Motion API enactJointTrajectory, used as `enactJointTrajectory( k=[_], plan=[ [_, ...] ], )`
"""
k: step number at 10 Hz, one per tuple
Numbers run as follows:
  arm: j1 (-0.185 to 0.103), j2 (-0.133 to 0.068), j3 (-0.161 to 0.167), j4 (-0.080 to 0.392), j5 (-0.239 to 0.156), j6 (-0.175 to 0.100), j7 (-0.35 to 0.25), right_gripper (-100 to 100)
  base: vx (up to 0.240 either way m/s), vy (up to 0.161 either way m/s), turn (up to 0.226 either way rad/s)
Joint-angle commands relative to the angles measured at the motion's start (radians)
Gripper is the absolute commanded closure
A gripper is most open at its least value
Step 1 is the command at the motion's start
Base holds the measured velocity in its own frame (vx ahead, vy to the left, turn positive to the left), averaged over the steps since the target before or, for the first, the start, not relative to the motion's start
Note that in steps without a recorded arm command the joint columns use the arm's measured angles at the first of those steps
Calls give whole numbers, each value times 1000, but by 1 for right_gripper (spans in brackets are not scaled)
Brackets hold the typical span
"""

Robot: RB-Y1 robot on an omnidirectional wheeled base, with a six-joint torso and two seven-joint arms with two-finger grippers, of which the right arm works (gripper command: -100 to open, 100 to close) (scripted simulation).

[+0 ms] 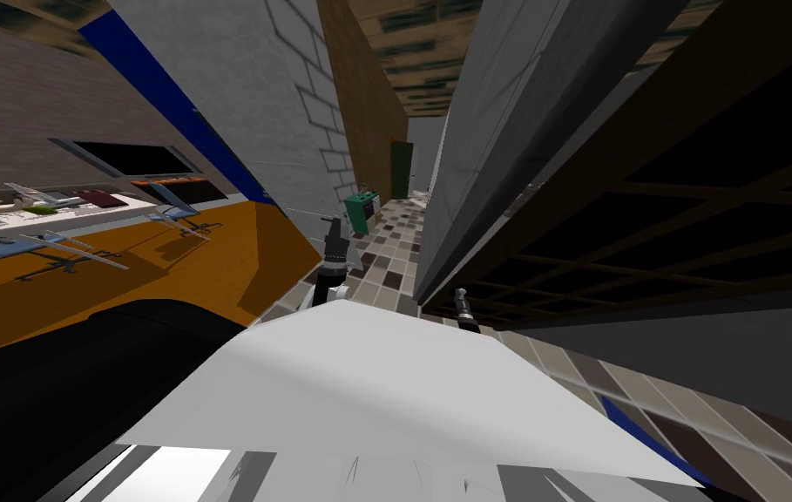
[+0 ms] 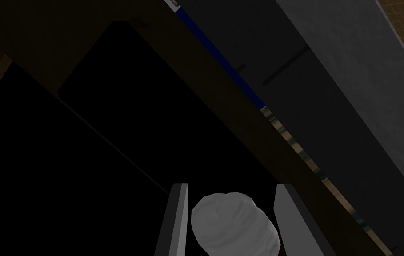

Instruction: Pull the door open

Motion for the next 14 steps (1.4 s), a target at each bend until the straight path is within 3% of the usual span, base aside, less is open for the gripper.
enactJointTrajectory(
  k=[1,3,13,14],
  plan=[
    [-17,-16,-8,15,-20,-8,-40,100,-23,-3,33],
    [-17,-16,-8,15,-20,-8,-40,100,-24,-13,19],
    [-17,-21,30,8,-90,2,-288,100,-32,-12,43],
    [-8,-21,30,-39,-90,2,-288,100,-11,1,-3]
  ],
)
